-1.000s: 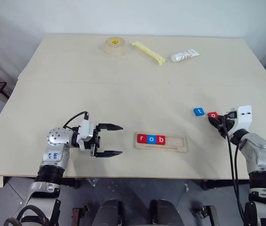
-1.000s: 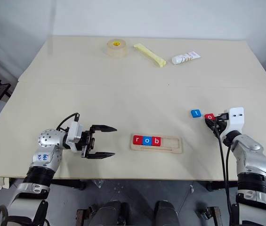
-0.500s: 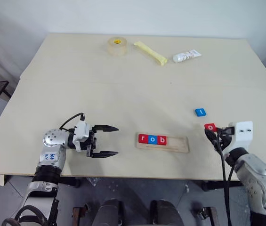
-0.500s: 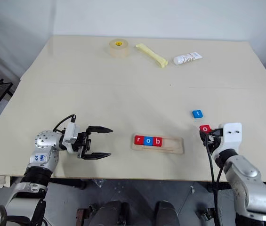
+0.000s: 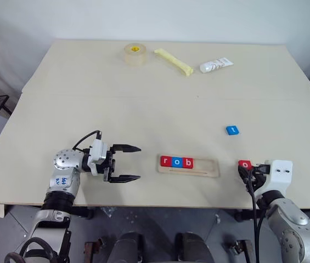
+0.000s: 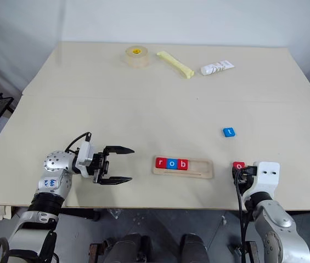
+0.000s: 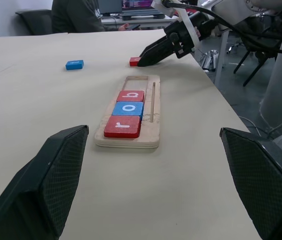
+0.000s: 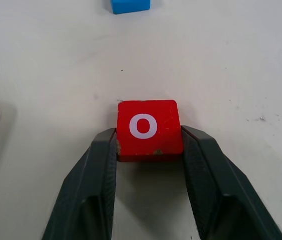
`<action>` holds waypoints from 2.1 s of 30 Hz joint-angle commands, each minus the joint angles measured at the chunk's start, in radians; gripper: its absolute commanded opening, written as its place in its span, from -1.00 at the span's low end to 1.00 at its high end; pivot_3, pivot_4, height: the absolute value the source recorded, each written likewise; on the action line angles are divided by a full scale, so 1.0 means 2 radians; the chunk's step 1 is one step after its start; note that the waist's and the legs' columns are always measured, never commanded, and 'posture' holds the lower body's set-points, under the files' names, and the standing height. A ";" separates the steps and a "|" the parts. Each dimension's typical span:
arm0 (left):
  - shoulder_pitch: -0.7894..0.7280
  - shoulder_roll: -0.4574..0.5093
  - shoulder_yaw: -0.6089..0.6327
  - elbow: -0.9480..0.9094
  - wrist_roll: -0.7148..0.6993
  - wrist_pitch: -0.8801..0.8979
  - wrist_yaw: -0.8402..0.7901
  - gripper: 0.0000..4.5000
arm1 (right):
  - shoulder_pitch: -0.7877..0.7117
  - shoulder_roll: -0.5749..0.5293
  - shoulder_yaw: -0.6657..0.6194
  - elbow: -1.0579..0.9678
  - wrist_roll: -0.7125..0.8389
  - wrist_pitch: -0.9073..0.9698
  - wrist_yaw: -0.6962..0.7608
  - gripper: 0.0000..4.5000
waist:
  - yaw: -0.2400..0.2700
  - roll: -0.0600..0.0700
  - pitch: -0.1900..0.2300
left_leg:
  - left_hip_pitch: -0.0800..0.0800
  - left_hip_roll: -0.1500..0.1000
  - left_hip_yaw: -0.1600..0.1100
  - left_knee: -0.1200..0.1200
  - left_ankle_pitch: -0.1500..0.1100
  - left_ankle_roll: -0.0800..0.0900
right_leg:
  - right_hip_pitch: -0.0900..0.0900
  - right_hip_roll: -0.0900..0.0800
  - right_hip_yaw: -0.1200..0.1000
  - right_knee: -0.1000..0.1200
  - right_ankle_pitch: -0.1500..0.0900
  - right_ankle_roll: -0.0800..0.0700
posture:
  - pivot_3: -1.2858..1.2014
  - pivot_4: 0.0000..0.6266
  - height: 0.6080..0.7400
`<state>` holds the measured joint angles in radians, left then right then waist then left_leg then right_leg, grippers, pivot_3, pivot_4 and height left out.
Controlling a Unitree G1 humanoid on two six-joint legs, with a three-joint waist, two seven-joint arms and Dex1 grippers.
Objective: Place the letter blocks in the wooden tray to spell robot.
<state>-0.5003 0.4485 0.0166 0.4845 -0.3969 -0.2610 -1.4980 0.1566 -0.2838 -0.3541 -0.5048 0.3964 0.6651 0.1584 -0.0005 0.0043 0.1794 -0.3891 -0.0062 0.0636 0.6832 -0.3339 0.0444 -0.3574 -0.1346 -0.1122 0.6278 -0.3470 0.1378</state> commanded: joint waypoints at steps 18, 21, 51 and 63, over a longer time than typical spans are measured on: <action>0.000 -0.005 -0.002 -0.019 -0.004 0.000 0.007 1.00 | 0.029 -0.329 -0.021 0.046 0.014 -0.055 0.325 0.99 | 0.002 0.000 0.000 | 0.000 0.000 0.001 0.000 0.000 0.000 | 0.001 0.000 0.000 -0.001 0.000 0.000 | 0.03 -0.52 1.00; 0.012 -0.009 -0.003 -0.032 -0.005 0.001 0.014 1.00 | -0.053 -0.406 0.045 0.159 -0.029 -0.120 0.421 0.99 | 0.000 0.000 0.000 | 0.000 0.000 0.001 0.000 0.000 0.000 | 0.001 0.000 0.000 -0.001 0.000 0.000 | 0.03 -0.52 1.00; 0.084 0.005 0.001 -0.121 -0.012 0.021 0.073 1.00 | -0.315 -0.397 0.227 0.403 -0.161 -0.247 0.588 -0.36 | 0.000 -0.001 0.000 | 0.000 0.000 0.000 0.001 0.000 0.001 | 0.001 -0.002 -0.003 -0.001 0.000 0.000 | 0.03 -0.52 1.00; 0.026 -0.009 -0.007 -0.041 -0.005 -0.009 0.041 1.00 | -0.342 -0.418 0.201 0.181 -0.077 -0.028 0.600 -0.36 | 0.000 0.000 0.000 | -0.001 0.000 0.000 0.001 0.000 0.001 | 0.001 -0.002 -0.003 -0.001 0.000 0.000 | 0.03 -0.52 1.00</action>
<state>-0.4322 0.4339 0.0002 0.3955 -0.4036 -0.2590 -1.4035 -0.4998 -1.1218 0.0566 -0.0659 0.1975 0.5522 1.3454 0.0002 0.0036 0.1798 -0.3903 -0.0066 0.0626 0.6856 -0.3340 0.0457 -0.3558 -0.1384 -0.1190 0.6259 -0.3467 0.1383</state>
